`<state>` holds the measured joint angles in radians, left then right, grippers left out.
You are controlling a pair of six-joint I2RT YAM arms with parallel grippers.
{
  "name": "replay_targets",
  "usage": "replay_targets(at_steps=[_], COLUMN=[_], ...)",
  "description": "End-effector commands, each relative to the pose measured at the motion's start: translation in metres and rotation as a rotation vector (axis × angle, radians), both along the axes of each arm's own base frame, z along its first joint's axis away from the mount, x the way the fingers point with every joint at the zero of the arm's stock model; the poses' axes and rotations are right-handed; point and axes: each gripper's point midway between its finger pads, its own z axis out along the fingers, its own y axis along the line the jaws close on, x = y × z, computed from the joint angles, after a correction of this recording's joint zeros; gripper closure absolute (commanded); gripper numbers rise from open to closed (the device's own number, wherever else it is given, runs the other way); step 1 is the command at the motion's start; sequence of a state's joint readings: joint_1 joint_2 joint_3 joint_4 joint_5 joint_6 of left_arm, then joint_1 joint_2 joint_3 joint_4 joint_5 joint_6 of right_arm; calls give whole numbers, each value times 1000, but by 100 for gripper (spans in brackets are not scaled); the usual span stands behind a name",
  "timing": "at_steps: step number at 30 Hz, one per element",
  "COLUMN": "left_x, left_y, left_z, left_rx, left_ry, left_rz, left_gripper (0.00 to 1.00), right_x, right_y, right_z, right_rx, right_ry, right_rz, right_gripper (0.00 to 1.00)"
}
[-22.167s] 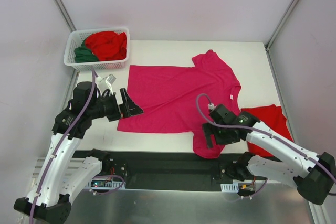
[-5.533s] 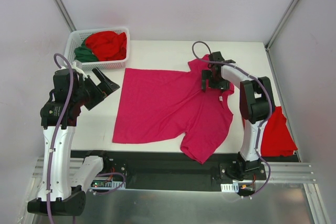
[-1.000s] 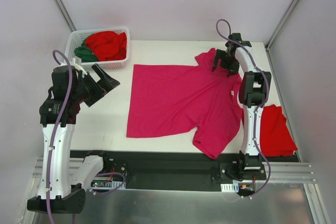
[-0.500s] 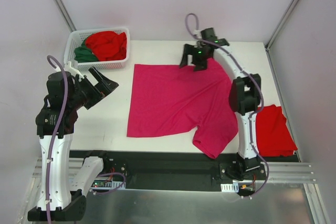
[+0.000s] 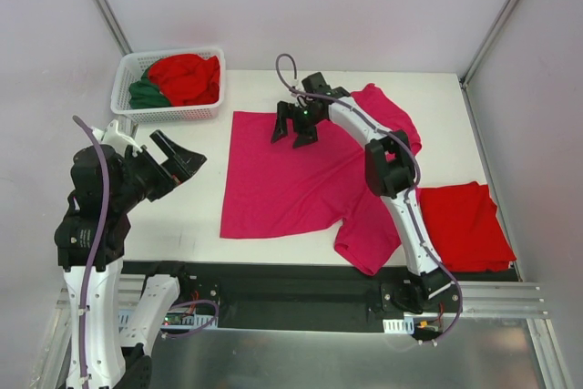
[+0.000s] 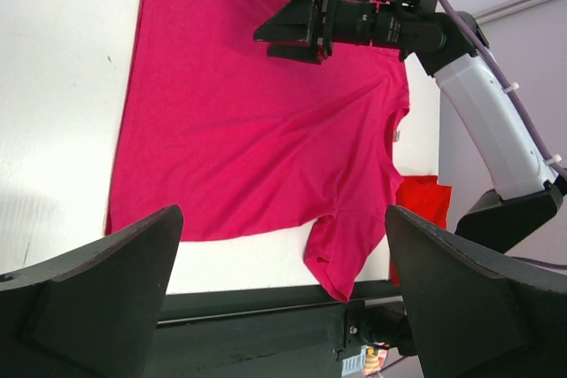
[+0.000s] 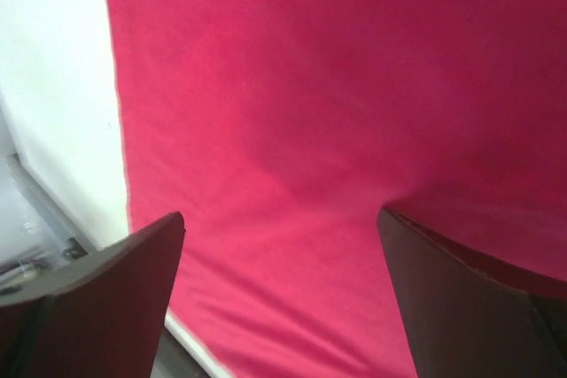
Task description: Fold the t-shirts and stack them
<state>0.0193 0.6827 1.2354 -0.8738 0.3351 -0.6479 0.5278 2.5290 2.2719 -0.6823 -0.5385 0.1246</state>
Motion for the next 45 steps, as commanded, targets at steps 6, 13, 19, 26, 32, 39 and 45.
replay_targets(at_steps=[6, 13, 19, 26, 32, 39, 45], left_x=[-2, 2, 4, 7, 38, 140, 233], left_y=[-6, -5, -6, -9, -11, -22, -51], left_z=[6, 9, 6, 3, -14, -20, -73], left_rx=[-18, -7, -10, -25, -3, 15, 108], left_ry=[-14, -33, -20, -10, 88, 133, 233], left_rz=[-32, -35, -42, -52, -92, -215, -336], left_gripper=[1, 1, 1, 1, 1, 1, 1], right_x=[31, 45, 53, 59, 18, -51, -120], right_y=[13, 27, 34, 36, 28, -38, -106], right_z=[-7, -22, -30, 18, 118, 265, 236], right_rx=[72, 127, 158, 222, 341, 378, 197], right_ry=[-23, -8, -10, -62, -128, -292, -242], right_rz=[-74, -112, -134, -132, -60, -65, -110], right_gripper=[4, 4, 4, 4, 4, 4, 4])
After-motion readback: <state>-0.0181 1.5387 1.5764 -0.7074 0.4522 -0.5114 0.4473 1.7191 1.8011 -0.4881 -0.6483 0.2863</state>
